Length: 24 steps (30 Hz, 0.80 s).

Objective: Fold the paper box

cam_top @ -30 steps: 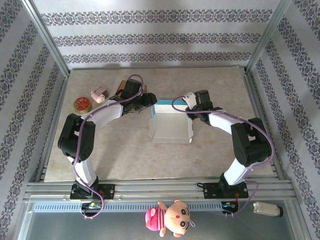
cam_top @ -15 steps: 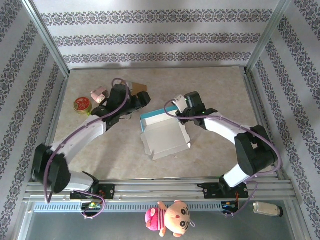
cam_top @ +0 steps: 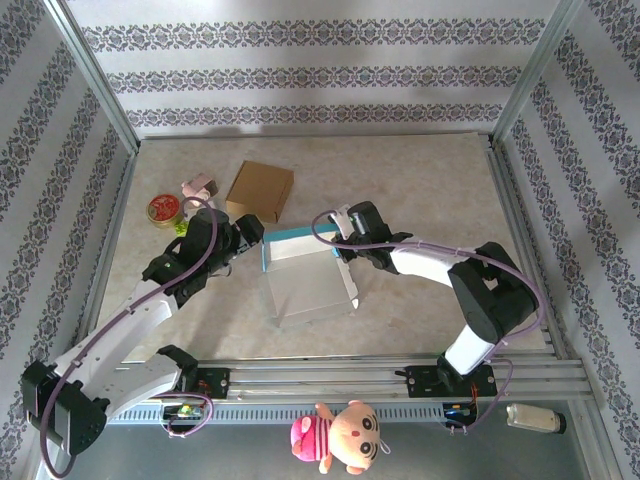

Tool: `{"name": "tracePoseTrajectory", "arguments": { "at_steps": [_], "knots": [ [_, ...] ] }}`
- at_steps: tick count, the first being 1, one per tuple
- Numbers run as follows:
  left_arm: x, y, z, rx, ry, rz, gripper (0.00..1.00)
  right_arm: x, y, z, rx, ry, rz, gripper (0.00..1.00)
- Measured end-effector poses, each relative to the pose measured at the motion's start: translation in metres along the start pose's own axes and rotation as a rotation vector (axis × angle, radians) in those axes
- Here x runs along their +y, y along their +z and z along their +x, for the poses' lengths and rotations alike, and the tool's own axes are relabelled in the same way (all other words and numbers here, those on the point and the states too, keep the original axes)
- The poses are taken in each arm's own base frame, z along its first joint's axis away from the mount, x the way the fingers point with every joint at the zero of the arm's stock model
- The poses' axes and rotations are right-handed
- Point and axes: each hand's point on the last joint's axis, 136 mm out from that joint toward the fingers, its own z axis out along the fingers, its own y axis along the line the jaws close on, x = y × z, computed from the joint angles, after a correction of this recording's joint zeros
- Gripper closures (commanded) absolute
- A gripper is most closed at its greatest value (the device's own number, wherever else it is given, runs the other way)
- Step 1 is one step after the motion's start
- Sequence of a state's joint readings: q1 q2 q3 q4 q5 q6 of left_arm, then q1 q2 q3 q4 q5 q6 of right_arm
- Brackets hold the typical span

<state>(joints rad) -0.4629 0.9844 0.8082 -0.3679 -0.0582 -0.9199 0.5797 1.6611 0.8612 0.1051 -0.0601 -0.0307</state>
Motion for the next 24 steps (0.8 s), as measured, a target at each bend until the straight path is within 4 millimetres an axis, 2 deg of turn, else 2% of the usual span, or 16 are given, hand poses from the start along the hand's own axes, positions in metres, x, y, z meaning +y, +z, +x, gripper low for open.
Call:
{"name": "tracePoseTrajectory", "arguments": {
  "at_steps": [2,5,13,17,21,24],
  "knots": [
    [0.001,-0.001,0.0,0.001,0.0,-0.001,0.23,0.0,0.0,-0.001,-0.004,0.003,0.003,0.69],
    [0.001,-0.001,0.001,0.003,0.0,-0.002,0.23,0.0,0.0,-0.002,-0.007,0.009,0.003,0.63],
    [0.004,0.002,0.003,0.01,0.002,-0.011,0.22,0.001,-0.01,-0.003,-0.057,0.019,-0.007,0.59],
    [0.005,0.004,0.006,0.02,0.004,-0.018,0.21,0.006,-0.008,0.005,-0.05,0.025,-0.032,0.62],
    [0.009,0.009,0.01,0.035,0.006,-0.029,0.2,0.008,0.0,0.005,-0.062,0.029,-0.045,0.66],
    [0.012,0.014,0.016,0.058,0.012,-0.042,0.2,0.008,0.011,0.007,-0.053,0.034,-0.053,0.74]
  ]
}}
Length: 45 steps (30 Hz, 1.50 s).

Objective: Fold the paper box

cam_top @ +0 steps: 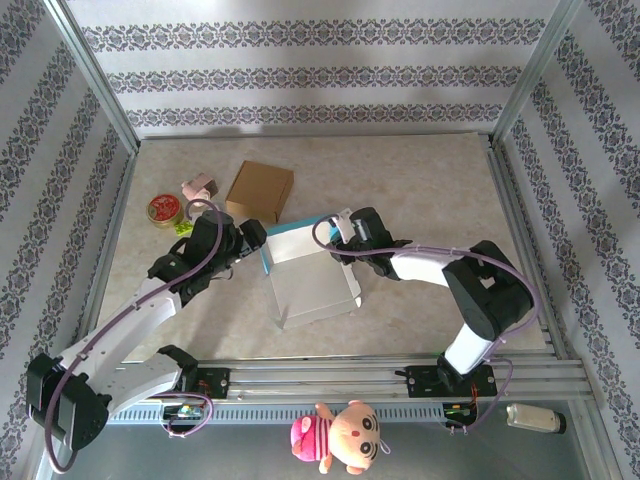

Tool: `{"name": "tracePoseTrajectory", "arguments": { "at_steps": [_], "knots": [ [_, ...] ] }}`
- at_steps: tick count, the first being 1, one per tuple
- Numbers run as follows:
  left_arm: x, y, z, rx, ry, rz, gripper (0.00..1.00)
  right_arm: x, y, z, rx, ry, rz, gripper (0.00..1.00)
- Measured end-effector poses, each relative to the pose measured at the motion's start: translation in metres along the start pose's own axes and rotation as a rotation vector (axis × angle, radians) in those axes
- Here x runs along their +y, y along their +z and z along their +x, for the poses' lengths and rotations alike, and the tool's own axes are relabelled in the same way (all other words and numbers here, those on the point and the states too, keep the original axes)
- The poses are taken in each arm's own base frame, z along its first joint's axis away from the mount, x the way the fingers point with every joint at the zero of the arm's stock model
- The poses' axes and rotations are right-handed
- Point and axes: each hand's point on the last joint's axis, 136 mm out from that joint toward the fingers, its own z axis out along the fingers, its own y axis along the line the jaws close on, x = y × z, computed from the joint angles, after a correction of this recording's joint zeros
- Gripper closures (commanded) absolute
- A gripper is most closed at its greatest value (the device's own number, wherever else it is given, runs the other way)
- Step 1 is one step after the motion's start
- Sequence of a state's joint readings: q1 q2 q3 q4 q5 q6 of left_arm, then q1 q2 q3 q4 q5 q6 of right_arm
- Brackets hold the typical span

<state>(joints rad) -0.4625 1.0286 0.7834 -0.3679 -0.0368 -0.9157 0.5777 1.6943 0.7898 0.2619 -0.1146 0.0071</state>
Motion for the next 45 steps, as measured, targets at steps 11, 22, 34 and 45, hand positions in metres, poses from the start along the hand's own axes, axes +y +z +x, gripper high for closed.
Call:
{"name": "tracePoseTrajectory", "arguments": {
  "at_steps": [11,22,34,45],
  "knots": [
    [0.013,0.019,-0.011,0.073,-0.056,-0.039,0.19,0.0,0.011,-0.007,-0.029,0.024,-0.021,0.98],
    [-0.01,0.046,0.014,0.267,-0.085,0.062,0.29,-0.007,0.011,-0.009,-0.041,0.016,0.037,1.0],
    [0.001,0.068,0.027,0.283,-0.082,0.054,0.53,-0.006,0.012,-0.008,-0.054,0.005,0.043,0.74],
    [-0.005,0.068,0.031,0.282,-0.048,0.067,0.53,-0.017,0.009,-0.017,-0.095,0.004,0.012,0.73]
  ]
}}
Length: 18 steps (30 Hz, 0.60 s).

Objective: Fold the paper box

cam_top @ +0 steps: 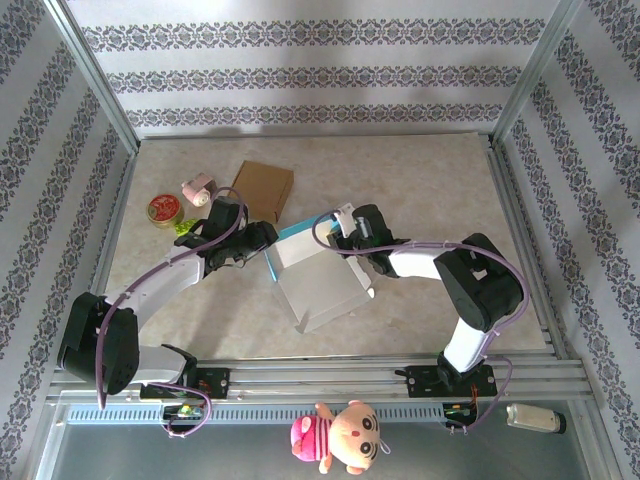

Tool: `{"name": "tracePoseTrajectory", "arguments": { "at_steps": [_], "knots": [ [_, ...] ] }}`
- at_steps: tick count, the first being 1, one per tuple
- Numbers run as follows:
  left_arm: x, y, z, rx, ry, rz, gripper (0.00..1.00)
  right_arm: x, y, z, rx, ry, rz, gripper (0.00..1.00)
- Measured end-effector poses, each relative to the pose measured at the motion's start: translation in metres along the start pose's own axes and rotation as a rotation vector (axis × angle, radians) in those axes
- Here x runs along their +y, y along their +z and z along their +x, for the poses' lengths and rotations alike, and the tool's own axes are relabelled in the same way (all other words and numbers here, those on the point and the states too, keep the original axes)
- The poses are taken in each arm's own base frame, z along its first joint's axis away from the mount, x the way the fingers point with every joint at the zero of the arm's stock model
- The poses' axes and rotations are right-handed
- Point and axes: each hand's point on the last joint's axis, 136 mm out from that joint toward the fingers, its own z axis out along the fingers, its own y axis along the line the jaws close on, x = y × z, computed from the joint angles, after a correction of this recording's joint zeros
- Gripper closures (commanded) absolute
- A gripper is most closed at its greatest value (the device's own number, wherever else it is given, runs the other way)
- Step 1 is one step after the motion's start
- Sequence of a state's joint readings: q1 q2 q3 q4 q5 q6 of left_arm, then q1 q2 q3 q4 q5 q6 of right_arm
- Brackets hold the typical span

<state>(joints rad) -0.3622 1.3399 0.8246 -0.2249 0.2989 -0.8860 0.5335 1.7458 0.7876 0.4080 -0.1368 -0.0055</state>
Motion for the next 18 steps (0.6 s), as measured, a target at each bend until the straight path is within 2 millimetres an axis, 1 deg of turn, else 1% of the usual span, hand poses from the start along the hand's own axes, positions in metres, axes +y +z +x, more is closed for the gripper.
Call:
{"name": "tracePoseTrajectory", "arguments": {
  "at_steps": [4,8,11,15,16,18],
  "knots": [
    [-0.0014,0.0003,0.0014,0.003,0.012,0.002,0.54,-0.0019,-0.0015,-0.0044,-0.019,0.011,-0.041,0.86],
    [-0.0014,0.0003,0.0012,0.002,0.016,0.003,0.53,-0.0021,-0.0024,-0.0058,-0.024,0.023,-0.074,0.92],
    [-0.0027,0.0004,0.002,0.003,0.02,0.004,0.53,-0.0031,0.0011,-0.0059,-0.022,0.032,-0.076,1.0],
    [-0.006,0.0008,0.0033,0.007,0.029,0.009,0.53,-0.0058,0.004,-0.0074,-0.029,0.053,-0.023,1.0],
    [-0.0066,0.0009,0.004,0.008,0.031,0.011,0.53,-0.0062,0.0046,-0.0077,-0.03,0.055,-0.003,0.96],
    [-0.008,0.0009,0.0046,0.008,0.035,0.011,0.53,-0.008,0.0056,-0.0078,-0.032,0.064,0.042,0.76]
  ]
}}
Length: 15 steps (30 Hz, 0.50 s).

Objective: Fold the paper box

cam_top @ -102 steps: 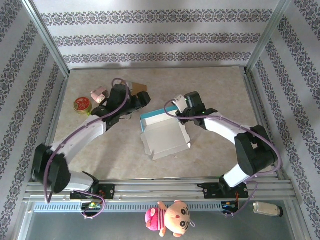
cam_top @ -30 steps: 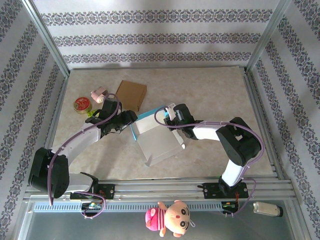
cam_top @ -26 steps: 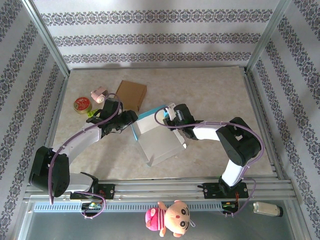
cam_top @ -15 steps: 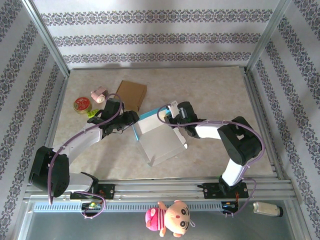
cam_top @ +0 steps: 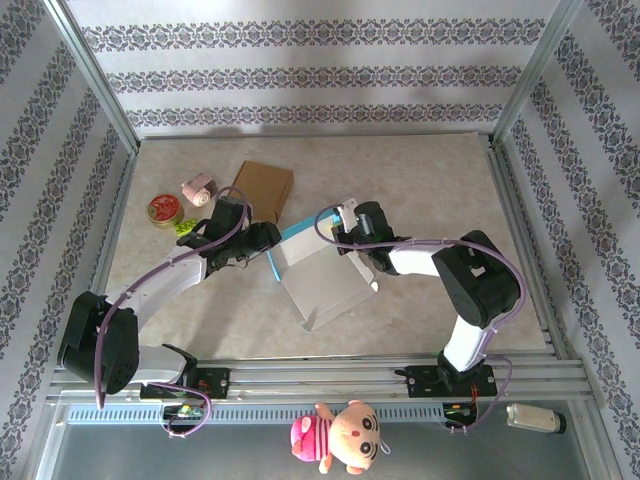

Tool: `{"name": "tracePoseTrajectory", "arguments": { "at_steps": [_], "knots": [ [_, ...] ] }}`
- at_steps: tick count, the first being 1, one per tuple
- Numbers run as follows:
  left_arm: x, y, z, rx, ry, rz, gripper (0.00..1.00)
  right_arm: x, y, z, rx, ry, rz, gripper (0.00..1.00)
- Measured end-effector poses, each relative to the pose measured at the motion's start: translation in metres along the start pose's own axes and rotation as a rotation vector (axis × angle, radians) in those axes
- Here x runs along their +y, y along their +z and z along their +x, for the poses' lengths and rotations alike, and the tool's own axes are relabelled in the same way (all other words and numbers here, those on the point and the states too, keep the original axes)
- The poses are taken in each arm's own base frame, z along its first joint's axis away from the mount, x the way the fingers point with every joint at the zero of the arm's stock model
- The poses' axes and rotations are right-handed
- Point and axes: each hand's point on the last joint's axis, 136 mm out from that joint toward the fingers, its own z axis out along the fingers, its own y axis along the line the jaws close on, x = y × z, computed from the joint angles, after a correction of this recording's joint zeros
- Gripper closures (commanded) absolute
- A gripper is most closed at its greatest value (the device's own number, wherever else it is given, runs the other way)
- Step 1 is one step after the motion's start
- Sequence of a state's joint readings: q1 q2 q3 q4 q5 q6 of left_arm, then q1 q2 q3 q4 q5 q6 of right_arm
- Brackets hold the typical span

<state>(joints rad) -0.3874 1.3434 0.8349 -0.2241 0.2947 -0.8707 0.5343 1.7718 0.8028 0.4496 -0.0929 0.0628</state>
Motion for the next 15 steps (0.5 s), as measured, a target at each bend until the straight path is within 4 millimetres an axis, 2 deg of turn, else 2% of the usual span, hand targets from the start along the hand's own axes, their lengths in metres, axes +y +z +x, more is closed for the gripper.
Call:
{"name": "tracePoseTrajectory", "arguments": {
  "at_steps": [2,6,9,11,13,15],
  "knots": [
    [-0.001,0.0,0.0,-0.001,0.003,0.0,0.53,-0.003,0.001,0.0,-0.005,0.014,0.029,0.74],
    [-0.005,0.001,0.004,0.008,0.014,0.006,0.53,-0.006,0.006,-0.004,-0.013,0.026,0.046,0.93],
    [-0.005,0.001,0.004,0.007,0.015,0.007,0.53,-0.006,0.01,-0.007,-0.017,0.033,0.045,0.96],
    [-0.006,0.001,0.005,0.009,0.017,0.008,0.53,-0.006,0.011,-0.008,-0.019,0.034,0.044,0.93],
    [-0.007,0.001,0.007,0.012,0.02,0.009,0.53,-0.006,0.011,-0.008,-0.019,0.035,0.044,0.81],
    [-0.007,0.001,0.007,0.01,0.022,0.008,0.53,-0.005,0.01,-0.008,-0.018,0.034,0.035,0.74]
  ]
}}
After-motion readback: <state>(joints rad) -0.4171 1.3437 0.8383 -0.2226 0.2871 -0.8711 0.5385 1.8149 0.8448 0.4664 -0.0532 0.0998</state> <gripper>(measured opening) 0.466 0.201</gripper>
